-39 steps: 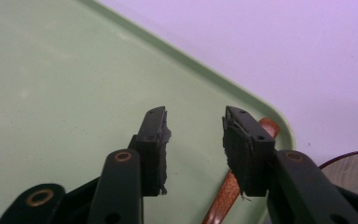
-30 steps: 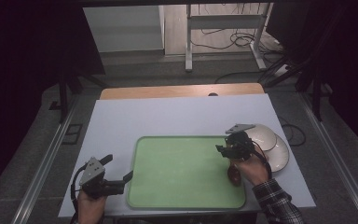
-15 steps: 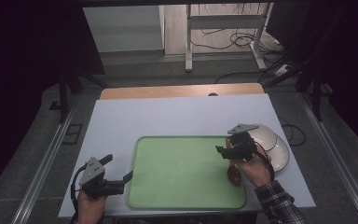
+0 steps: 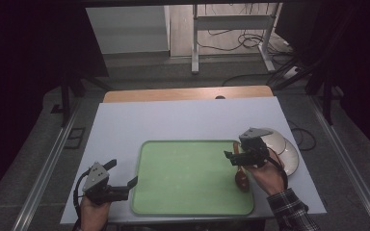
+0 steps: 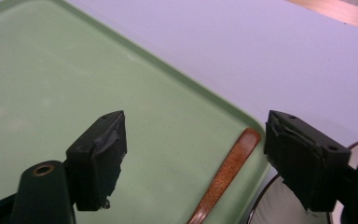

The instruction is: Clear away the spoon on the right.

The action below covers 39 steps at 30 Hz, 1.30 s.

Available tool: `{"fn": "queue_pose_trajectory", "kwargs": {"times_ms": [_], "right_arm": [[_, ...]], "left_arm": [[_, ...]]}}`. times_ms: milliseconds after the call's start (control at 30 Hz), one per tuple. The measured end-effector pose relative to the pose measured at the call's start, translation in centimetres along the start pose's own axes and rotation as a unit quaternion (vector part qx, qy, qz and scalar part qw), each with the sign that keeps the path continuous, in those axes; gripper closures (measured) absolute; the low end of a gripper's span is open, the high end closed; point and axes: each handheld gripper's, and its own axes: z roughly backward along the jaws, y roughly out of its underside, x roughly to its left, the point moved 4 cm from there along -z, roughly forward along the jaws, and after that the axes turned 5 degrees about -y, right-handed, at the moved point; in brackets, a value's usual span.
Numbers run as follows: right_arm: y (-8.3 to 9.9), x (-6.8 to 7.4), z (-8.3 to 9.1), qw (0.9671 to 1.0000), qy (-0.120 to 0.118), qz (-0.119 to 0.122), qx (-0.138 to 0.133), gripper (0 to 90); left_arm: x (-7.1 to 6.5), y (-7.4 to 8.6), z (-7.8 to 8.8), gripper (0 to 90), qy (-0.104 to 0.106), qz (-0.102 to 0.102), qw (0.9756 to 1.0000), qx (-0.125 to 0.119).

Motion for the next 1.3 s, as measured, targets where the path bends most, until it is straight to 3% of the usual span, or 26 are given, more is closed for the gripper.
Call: {"fn": "queue_pose_trajectory", "kwargs": {"times_ms": [533,1300], "right_arm": [[0.5,0.2,1.8,0.9998,0.004,0.012,-0.016,12.2],[1.9,0.4,3.2,0.9995,0.001,0.008,-0.029,3.7]], "left_arm": [[0.0,0.0,0.0,2.7,0.001,0.0,1.0,0.001],[0.0,0.0,0.0,2.7,0.0,-0.001,1.0,0.001]]}}
